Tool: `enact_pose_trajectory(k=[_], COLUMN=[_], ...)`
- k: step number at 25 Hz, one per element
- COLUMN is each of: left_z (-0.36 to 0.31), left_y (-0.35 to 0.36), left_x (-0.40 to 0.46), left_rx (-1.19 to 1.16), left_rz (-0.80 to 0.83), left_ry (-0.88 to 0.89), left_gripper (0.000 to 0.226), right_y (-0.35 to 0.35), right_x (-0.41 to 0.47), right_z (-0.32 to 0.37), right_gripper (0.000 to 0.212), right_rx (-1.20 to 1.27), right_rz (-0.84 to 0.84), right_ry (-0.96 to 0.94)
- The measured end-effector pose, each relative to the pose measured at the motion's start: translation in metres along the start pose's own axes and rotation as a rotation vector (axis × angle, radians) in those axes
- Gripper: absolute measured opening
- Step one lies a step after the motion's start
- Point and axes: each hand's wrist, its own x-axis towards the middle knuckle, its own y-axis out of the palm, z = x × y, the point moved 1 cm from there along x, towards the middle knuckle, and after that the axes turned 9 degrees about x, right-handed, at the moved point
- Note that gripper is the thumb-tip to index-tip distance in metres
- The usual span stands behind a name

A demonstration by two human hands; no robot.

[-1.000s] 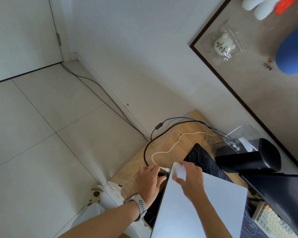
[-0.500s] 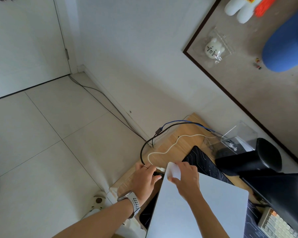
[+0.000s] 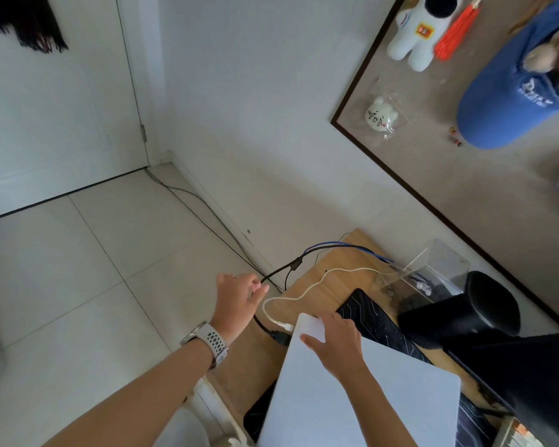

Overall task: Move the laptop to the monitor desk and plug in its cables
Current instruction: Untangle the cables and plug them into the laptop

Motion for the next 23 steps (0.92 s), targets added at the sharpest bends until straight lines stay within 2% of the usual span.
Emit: enact_pose_trajectory(k=[5,10,13,17,23], left_z=[-0.01,-0.015,-0.009,0.001,0.021], left_y=[0.002,0.024,0.041,0.066,0.099], left_x=[0.022,0.056,0.089,0.144,0.208], left_rx=[0.014,-0.015,-0.018,-0.003,0.046], left_rz=[-0.015,0.017,0.049,0.165,0.312], left_ry=[0.0,0.029,0.051,0.043,0.034], left_gripper=[0.024,0.023,0.019,0.02,0.02], right_y=[-0.009,-0.03,-0.038,-0.042,-0.039], right_x=[0.006,0.045,0.082,0.141,0.237], right_z=[-0.008,-0.004,0.0,0.005,0.012], right_gripper=[0.048,0.027,0.019,0.032,0.032], right_rx=[0.141,0.008,0.085,0.172,0.024], right_rz=[-0.027,-0.035,-0.057,-0.043,-0.055], right_ry=[0.004,0.033,0.092,0.169,0.191])
